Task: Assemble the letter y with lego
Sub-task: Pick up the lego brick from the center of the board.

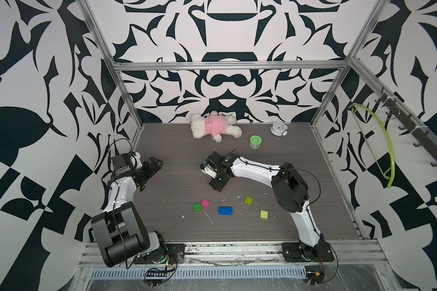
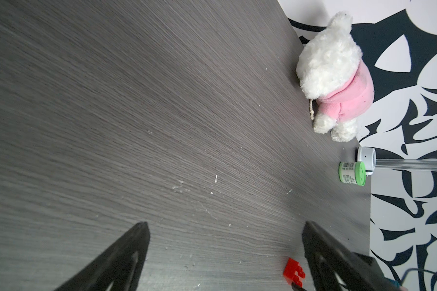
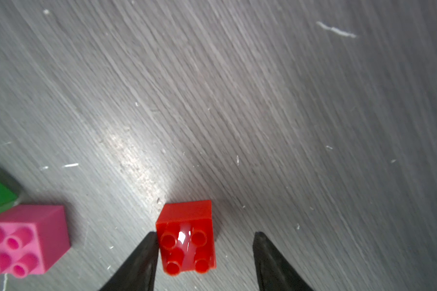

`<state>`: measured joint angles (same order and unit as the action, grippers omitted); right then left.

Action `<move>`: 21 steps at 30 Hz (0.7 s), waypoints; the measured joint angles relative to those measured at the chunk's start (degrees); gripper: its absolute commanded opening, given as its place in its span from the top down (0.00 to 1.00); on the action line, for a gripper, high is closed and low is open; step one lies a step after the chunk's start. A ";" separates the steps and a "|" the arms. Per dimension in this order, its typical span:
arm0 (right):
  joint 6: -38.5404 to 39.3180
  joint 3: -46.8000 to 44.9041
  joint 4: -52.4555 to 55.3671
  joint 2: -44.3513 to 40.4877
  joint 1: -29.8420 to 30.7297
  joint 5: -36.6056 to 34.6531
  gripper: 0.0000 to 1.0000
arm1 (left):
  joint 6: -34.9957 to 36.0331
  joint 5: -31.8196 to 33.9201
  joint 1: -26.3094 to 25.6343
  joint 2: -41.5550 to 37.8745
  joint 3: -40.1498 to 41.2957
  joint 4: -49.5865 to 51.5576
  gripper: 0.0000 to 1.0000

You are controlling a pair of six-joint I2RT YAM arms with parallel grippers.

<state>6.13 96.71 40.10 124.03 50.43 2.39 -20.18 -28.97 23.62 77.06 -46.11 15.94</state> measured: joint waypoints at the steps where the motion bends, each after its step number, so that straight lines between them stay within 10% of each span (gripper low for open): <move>1: 0.07 0.02 0.00 0.09 0.02 0.04 0.42 | 0.00 -0.02 0.00 0.00 0.00 0.00 0.00; 7: 0.22 0.22 0.02 0.42 0.02 0.35 0.64 | 0.00 -0.02 0.04 0.00 0.00 -0.04 0.00; 21: 20.50 3.19 0.42 0.55 -2.40 6.75 0.66 | -0.42 -0.76 0.15 0.13 0.83 -0.33 0.01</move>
<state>26.63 99.90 40.51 124.57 48.03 9.15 -20.60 -29.74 23.77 77.19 -45.28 15.62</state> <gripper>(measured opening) 0.336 0.992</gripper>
